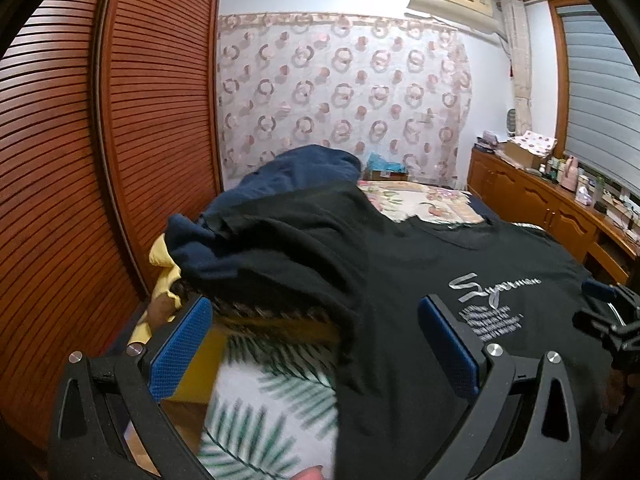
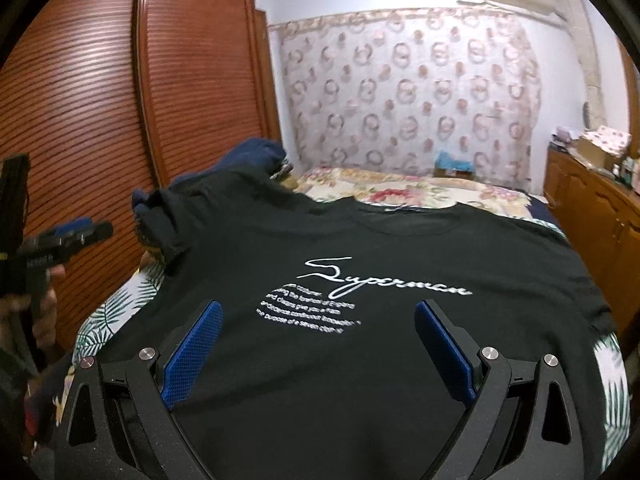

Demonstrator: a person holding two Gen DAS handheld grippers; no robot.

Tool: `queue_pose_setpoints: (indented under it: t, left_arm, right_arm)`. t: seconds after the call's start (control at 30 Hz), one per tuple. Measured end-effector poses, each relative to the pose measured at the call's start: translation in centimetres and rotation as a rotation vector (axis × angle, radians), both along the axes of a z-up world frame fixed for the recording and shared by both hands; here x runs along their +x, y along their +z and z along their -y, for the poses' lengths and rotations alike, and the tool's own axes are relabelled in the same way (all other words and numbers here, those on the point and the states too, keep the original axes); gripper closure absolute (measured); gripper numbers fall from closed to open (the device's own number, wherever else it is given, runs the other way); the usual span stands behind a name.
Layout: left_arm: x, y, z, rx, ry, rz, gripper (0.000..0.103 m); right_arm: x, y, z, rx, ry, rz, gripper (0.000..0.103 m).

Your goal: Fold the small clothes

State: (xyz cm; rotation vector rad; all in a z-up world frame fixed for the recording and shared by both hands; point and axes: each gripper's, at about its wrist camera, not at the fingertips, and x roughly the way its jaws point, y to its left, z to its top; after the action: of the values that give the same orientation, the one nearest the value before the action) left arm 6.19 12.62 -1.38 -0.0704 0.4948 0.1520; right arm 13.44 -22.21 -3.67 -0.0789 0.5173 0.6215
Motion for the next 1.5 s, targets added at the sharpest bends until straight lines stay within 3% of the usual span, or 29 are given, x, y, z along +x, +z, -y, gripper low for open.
queue_pose_setpoints:
  t: [0.33, 0.43, 0.7, 0.9, 0.93, 0.97, 1.0, 1.2, 1.5]
  left_arm:
    - [4.8, 0.6, -4.7, -0.042, 0.031, -0.047, 0.000]
    - [6.1, 0.6, -5.9, -0.082, 0.023, -0.067, 0.007]
    - [9.7, -0.1, -8.5, -0.178, 0.033, -0.132, 0.043]
    - [11.5, -1.7, -9.6, -0.222, 0.064, -0.212, 0.049]
    - [11.5, -1.9, -9.8, -0.230, 0.062, -0.212, 0.053]
    - [11.4, -1.8, -9.7, -0.236, 0.056, -0.205, 0.063]
    - [11.2, -1.6, -9.4, -0.235, 0.045, -0.192, 0.071]
    - [11.5, 0.3, -7.0, -0.136, -0.016, -0.167, 0.096]
    - [11.7, 1.9, -5.2, -0.093, -0.058, -0.148, 0.100]
  right_arm:
    - [6.7, 0.5, -2.5, -0.039, 0.056, -0.060, 0.006]
    - [8.4, 0.5, -3.4, -0.048, 0.072, -0.076, 0.006]
    - [12.0, 0.5, -4.3, -0.055, 0.104, -0.105, 0.006]
    - [12.7, -0.3, -4.2, -0.049, 0.112, -0.141, 0.006]
    - [12.8, -0.4, -4.3, -0.049, 0.111, -0.145, 0.006]
    - [12.8, -0.4, -4.6, -0.049, 0.111, -0.151, 0.006]
    - [12.9, -0.5, -4.5, -0.048, 0.112, -0.153, 0.006]
    - [13.2, -0.4, -4.2, -0.032, 0.108, -0.152, 0.006]
    - [12.5, -0.3, -3.3, -0.012, 0.086, -0.134, 0.006]
